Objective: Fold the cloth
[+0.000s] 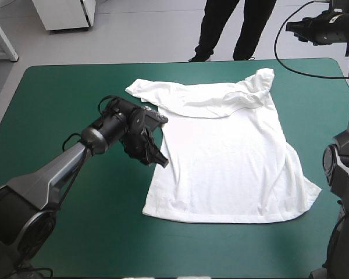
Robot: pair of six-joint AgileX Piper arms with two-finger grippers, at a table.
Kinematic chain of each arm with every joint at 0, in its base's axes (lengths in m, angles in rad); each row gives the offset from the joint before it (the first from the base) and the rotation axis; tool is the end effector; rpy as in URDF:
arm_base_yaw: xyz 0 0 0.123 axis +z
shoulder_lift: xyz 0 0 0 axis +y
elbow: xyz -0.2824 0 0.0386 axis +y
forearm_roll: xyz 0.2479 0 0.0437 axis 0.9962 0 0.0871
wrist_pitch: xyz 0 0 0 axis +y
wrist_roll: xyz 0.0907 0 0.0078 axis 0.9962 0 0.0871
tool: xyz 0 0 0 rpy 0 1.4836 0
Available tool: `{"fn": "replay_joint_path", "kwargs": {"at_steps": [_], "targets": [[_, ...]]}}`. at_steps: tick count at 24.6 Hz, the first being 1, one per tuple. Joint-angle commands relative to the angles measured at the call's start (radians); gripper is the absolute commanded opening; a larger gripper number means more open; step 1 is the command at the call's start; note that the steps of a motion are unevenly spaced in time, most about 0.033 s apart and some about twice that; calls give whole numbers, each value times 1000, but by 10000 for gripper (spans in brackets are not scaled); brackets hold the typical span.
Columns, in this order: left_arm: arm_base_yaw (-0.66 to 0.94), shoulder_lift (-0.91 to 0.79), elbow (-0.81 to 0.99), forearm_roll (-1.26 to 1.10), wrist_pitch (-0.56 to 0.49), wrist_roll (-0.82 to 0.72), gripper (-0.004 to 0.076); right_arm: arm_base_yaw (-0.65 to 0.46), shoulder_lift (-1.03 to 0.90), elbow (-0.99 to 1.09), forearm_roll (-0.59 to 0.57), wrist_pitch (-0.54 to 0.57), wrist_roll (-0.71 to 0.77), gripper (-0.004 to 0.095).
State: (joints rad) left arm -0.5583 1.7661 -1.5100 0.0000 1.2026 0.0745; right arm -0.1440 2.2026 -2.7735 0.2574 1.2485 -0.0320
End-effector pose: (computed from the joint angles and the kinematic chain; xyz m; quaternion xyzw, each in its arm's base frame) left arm 0.3066 -0.1915 0.2828 0.3096 0.9456 -0.0238 0.0966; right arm 0.4551 -0.0438 0.4503 0.0276 0.8748 0.0850 0.4762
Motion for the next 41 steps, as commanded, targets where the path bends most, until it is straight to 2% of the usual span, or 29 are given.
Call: {"fn": "replay_joint_path", "kwargs": {"at_steps": [1,3,9,12,14,17,26,29,36,41], "targets": [[-96,-146,117,-28,-40,-28,276,-12,-68,-28,12,4,-12,414],[-161,-160,150,-9,-39,-74,276,-12,-68,-28,12,4,-12,414],[-186,-192,281,-46,-26,-144,304,-12,-68,-28,12,2,-10,414],[-186,-210,331,-111,-83,-151,355,-12,-68,-28,12,2,-7,408],[-186,-210,354,-111,-121,-155,362,-12,-68,-28,12,2,-7,350],[-186,-210,426,-83,-180,-239,362,-12,-68,-28,12,2,-12,248],[-186,-210,532,-66,-287,-277,356,-12,-68,-28,12,2,-12,247],[-186,-207,534,-68,-307,-277,306,-12,-68,-28,12,2,-3,243],[-186,-205,534,-89,-351,-274,-15,-12,-68,-28,12,2,0,243],[-186,-205,534,-89,-356,-274,-22,-12,-68,-28,-28,4,-7,248]]}}
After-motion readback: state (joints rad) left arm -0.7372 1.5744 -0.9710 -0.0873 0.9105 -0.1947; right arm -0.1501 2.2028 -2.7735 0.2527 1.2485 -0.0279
